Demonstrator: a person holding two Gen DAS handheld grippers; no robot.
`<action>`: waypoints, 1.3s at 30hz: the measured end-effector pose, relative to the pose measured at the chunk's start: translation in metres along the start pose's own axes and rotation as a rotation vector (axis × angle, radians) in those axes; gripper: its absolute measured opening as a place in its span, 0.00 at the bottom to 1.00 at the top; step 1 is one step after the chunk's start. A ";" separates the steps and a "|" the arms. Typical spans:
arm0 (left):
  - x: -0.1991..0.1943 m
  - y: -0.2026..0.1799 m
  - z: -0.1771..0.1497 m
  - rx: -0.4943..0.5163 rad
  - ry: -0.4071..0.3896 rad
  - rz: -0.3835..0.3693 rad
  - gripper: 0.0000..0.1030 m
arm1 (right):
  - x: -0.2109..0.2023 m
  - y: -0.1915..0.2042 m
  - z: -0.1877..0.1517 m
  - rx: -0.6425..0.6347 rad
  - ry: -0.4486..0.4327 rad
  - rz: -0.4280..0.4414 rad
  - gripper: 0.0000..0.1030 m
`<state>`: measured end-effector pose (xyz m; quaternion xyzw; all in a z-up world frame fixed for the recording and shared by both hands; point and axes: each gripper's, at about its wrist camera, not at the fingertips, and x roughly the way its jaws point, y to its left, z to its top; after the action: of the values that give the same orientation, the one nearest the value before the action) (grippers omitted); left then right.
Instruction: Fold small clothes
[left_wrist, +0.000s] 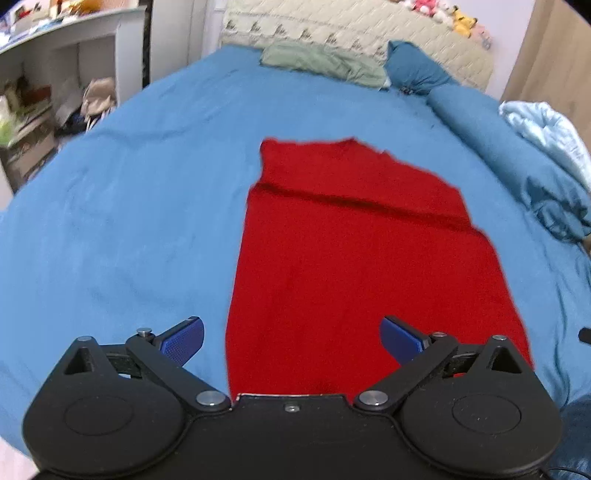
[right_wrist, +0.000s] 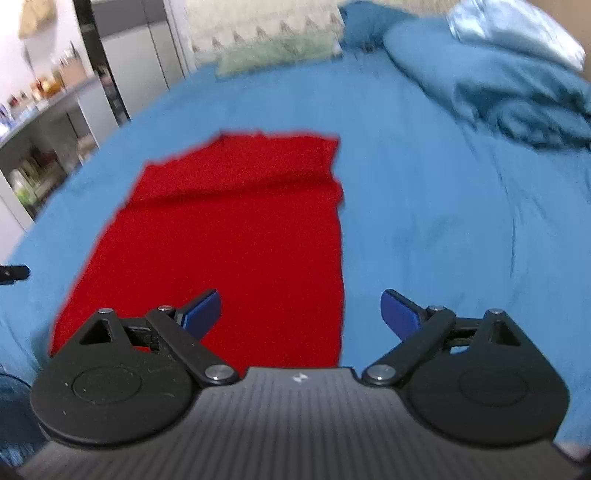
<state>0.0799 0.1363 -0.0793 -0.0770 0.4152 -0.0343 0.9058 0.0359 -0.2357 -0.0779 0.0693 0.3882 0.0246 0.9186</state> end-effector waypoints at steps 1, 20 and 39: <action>0.005 0.003 -0.008 -0.009 0.010 -0.005 0.93 | 0.003 -0.001 -0.013 0.017 0.019 0.001 1.00; 0.053 0.021 -0.073 -0.026 0.110 0.052 0.56 | 0.059 0.010 -0.082 0.067 0.195 -0.076 0.67; 0.007 0.001 -0.040 0.003 0.019 0.020 0.06 | 0.033 -0.013 -0.051 0.224 0.095 0.097 0.21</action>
<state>0.0539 0.1325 -0.1102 -0.0713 0.4247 -0.0268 0.9021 0.0223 -0.2397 -0.1379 0.1889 0.4279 0.0287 0.8834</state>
